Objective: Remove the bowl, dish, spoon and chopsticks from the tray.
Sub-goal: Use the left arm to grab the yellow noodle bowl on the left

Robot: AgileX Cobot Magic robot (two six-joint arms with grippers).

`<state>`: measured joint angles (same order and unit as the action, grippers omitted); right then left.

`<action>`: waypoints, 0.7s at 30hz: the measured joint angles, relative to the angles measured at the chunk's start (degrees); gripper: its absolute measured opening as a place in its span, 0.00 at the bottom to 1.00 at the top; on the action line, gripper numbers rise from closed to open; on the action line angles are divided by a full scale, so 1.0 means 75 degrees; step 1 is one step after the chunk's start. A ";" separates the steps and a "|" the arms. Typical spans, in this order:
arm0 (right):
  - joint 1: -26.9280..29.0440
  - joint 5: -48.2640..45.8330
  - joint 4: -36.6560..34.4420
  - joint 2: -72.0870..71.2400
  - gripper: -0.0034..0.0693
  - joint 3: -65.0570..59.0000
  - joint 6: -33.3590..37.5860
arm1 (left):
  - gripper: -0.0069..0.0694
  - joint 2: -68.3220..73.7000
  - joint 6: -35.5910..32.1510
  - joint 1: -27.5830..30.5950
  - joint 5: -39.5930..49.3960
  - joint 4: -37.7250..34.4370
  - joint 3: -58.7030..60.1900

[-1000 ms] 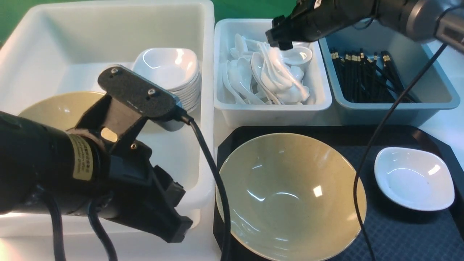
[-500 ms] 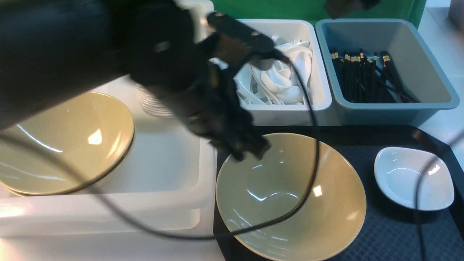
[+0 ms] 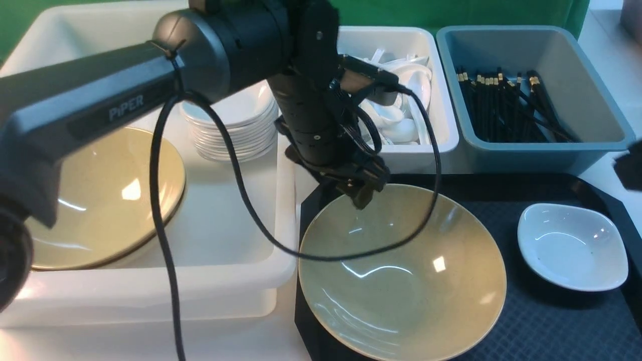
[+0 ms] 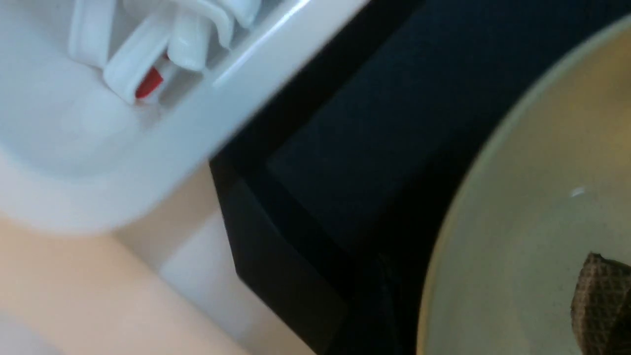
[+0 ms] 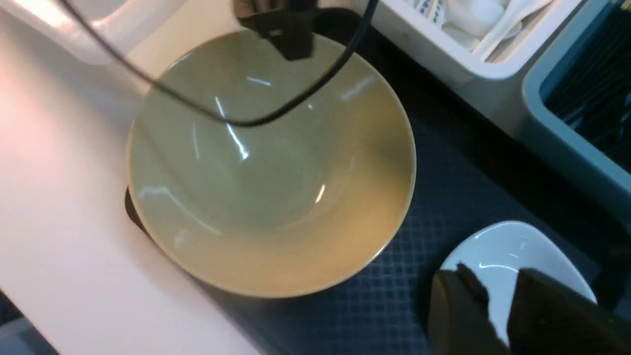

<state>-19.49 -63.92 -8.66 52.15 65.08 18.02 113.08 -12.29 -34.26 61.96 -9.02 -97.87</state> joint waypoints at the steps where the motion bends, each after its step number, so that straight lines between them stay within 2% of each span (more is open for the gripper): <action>1: 0.0000 0.0120 0.0000 -0.0172 0.31 -0.0139 0.0000 | 0.69 0.0039 -0.0151 0.0000 -0.0035 -0.0027 -0.0010; 10: 0.0000 0.0638 -0.0015 -0.0423 0.32 -0.0587 0.0059 | 0.68 0.0563 -0.0537 -0.0302 -0.0091 0.0015 -0.0010; 13: 0.0000 0.0708 -0.0015 -0.0406 0.32 -0.0587 0.0098 | 0.57 0.0781 -0.0504 -0.0612 -0.0068 0.0399 -0.0010; 16: 0.0000 0.0717 -0.0015 -0.0354 0.33 -0.0587 0.0117 | 0.32 0.0804 -0.0254 -0.0885 -0.0061 0.0977 -0.0017; 17: 0.0000 0.0717 -0.0015 -0.0327 0.33 -0.0587 0.0125 | 0.27 0.0778 -0.0121 -0.0962 0.0020 0.1042 -0.0074; 21: 0.0000 0.0717 -0.0022 -0.0318 0.33 -0.0594 0.0125 | 0.17 0.0450 0.0398 -0.1112 0.0334 0.0895 -0.0412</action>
<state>-19.49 -58.54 -8.83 49.76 60.62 18.95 116.45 -9.31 -42.60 64.46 -2.31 -100.96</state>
